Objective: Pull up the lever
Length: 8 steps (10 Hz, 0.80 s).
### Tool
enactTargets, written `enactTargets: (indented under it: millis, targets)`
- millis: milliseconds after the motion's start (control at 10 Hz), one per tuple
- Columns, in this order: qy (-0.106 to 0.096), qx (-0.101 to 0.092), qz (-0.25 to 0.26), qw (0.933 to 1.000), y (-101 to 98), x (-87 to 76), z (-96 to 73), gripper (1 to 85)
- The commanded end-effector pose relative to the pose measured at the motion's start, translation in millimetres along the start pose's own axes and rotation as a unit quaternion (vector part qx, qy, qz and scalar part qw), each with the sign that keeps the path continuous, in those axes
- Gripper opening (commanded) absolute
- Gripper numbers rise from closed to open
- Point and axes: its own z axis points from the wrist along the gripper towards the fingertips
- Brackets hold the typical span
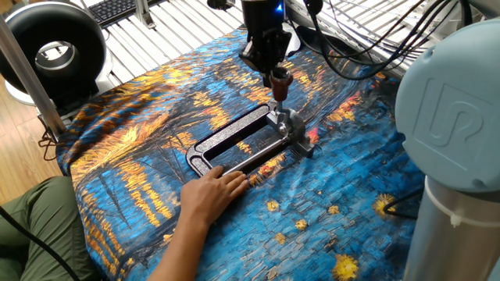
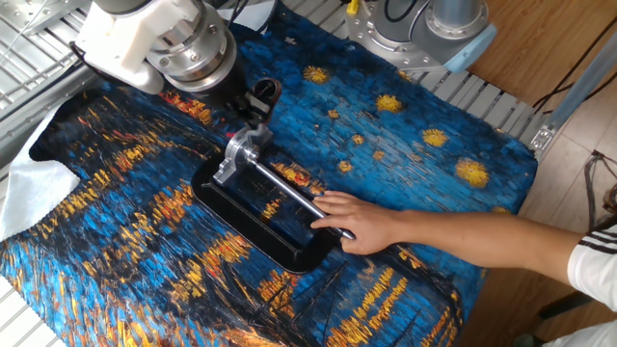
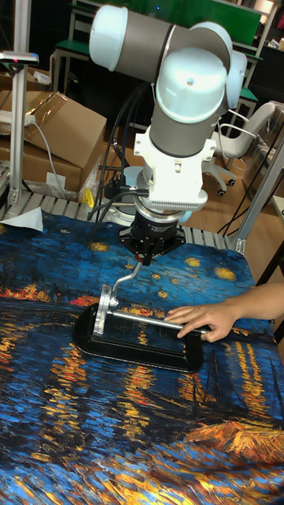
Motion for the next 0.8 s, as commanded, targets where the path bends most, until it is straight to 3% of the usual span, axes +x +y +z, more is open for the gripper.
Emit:
enactTargets:
  millis: [0,700]
  targets:
    - [0.007,-0.011,-0.001,0.9999,3.0,5.3,3.5,1.0]
    - [0.012,-0.012,-0.001,0.9999,2.3,8.7,7.1,1.0]
